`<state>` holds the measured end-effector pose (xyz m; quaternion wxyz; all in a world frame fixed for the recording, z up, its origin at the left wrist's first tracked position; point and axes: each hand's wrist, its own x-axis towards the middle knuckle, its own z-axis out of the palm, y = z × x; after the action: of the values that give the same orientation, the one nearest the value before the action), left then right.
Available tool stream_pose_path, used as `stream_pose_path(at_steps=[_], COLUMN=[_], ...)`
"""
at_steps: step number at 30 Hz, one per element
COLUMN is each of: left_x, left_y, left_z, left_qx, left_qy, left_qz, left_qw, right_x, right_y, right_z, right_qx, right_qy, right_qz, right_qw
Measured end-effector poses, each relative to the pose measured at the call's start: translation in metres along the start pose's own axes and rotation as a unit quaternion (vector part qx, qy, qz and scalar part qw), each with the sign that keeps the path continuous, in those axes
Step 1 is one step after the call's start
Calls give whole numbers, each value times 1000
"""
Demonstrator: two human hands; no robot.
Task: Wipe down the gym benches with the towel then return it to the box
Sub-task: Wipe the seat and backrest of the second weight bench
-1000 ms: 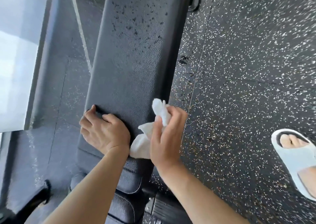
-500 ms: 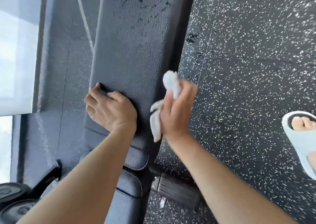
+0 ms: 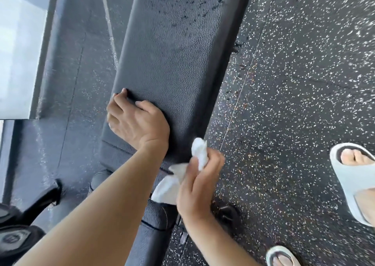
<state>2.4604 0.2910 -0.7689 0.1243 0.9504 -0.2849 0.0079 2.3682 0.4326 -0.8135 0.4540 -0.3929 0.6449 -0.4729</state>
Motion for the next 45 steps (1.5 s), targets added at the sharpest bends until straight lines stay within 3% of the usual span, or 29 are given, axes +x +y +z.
stream_pose_path(at_steps=[7,22,28,31,37,45], left_x=[0,2,3,5,5,4], left_y=[0,3,5,5,3,5], left_z=[1,-2,-2,-1,0,-3], left_qx=[11,1,-4,-17,-17,-25], left_qy=[2,0,-6,-4,11,0], left_qz=[7,9,11,0,2,1], left_qw=[1000,1000,1000,1000,1000,1000], right_x=[-31,179,205,203,238,299], right_y=[0,-49,-87,-95,-101,-139], right_z=[-6,-3,-14,1,13,124], right_qx=[1,-73,-147,-230,-297,-308], right_qy=[-26,-29,-197,-307,-387,-387], right_qz=[17,-174,-327,-378,-496,-527], right_qw=[1000,982,913,843,718,691])
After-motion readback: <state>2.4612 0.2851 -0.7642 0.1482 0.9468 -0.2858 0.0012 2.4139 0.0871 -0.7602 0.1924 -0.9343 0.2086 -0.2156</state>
